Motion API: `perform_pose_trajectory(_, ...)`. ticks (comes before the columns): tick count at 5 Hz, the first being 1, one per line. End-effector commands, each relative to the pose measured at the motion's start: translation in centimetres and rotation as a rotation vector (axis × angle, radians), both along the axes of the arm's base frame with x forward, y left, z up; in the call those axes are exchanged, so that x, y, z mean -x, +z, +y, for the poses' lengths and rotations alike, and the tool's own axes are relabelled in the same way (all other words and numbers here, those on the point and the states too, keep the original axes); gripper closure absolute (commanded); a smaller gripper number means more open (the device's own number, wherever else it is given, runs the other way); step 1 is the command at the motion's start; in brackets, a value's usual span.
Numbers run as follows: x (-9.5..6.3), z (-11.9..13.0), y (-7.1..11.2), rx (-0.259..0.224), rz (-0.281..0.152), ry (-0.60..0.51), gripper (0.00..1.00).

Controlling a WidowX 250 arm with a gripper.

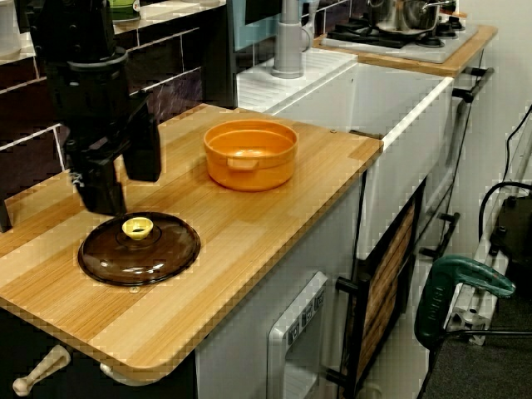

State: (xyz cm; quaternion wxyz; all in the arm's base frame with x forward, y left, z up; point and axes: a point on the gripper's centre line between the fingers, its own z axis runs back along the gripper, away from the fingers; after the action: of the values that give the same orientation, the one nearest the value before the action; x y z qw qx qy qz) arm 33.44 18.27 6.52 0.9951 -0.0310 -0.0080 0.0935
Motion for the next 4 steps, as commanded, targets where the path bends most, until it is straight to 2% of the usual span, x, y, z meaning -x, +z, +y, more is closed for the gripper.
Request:
perform_pose_trajectory(1, 1.2, -3.9, 6.4, 0.017, -0.115, -0.112, 0.0)
perform_pose_trajectory(2, 1.4, -5.9, 6.4, 0.02, -0.15, -0.107, 0.0)
perform_pose_trajectory(4, 1.3, -8.9, 6.9, 0.033, -0.156, -0.132, 0.0)
